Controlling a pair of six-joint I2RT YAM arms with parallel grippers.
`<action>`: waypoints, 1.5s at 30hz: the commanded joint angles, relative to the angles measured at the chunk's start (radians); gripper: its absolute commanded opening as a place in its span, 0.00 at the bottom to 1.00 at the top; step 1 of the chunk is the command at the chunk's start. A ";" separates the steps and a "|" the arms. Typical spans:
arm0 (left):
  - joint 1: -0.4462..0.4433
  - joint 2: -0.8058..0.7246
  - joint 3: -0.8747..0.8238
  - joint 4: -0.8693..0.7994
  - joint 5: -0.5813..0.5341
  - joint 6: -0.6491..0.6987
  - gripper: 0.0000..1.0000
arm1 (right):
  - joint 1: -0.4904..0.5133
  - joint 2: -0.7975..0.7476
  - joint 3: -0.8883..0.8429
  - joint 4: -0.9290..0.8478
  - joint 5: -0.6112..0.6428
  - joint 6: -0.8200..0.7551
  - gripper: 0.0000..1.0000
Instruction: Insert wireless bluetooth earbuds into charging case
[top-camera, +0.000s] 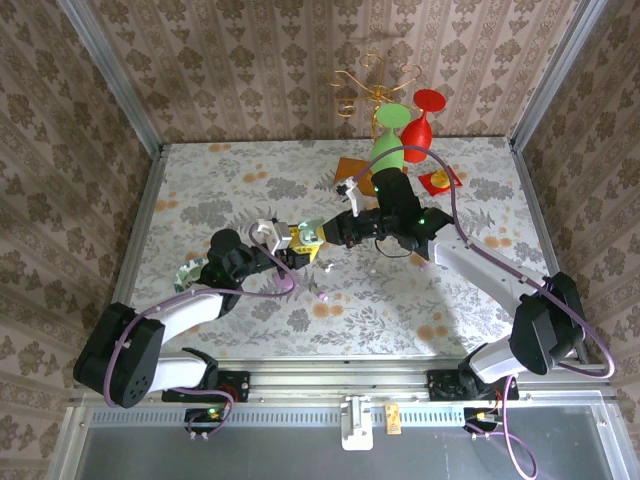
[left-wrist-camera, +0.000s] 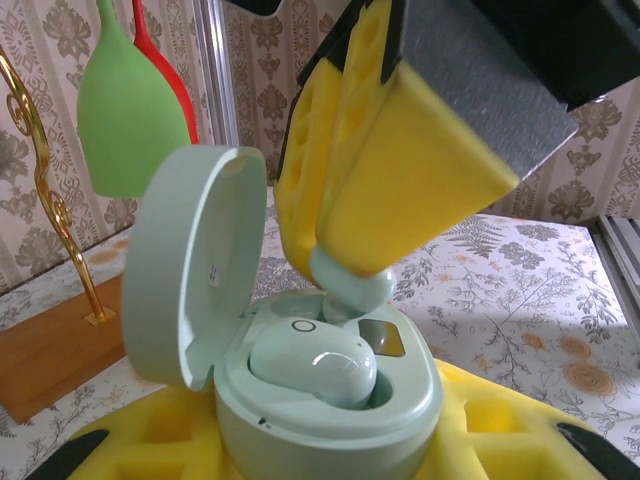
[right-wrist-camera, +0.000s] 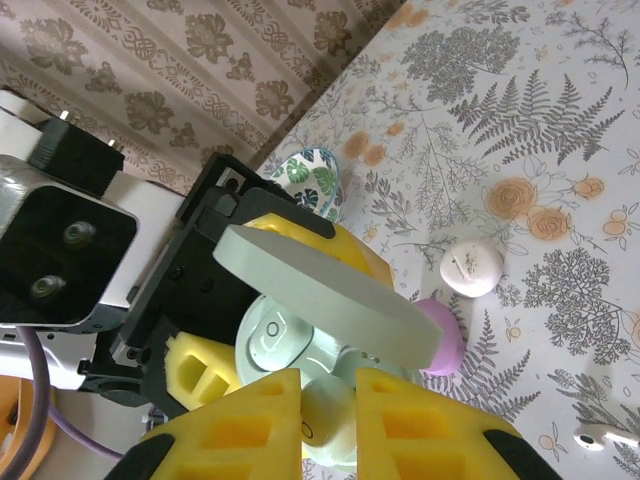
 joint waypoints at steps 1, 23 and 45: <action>0.007 -0.003 0.036 0.056 0.016 -0.024 0.24 | -0.003 0.019 -0.004 -0.006 0.003 -0.002 0.18; 0.015 0.002 0.021 0.039 0.017 0.011 0.24 | -0.020 -0.071 0.033 -0.013 0.086 0.048 0.61; 0.022 -0.024 0.021 0.028 -0.046 0.024 0.24 | -0.031 0.080 0.108 -0.060 0.010 0.159 0.95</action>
